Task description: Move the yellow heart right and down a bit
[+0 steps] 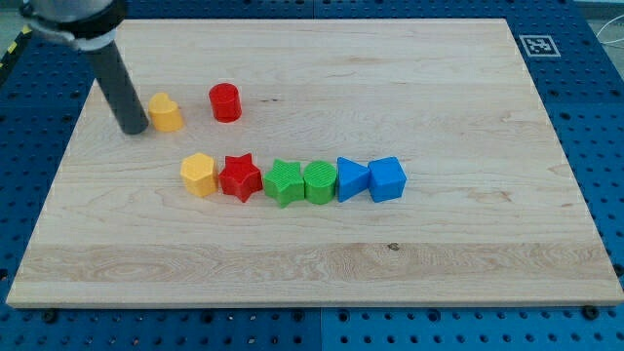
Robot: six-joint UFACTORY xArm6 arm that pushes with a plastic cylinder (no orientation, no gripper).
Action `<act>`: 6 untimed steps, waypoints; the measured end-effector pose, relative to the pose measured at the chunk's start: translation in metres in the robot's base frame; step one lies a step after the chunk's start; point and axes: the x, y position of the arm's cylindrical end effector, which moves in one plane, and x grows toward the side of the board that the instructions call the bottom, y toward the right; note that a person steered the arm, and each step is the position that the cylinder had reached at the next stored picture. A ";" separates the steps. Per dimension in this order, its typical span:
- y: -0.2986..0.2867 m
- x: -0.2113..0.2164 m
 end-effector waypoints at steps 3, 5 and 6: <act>-0.027 0.018; -0.005 -0.039; 0.017 -0.050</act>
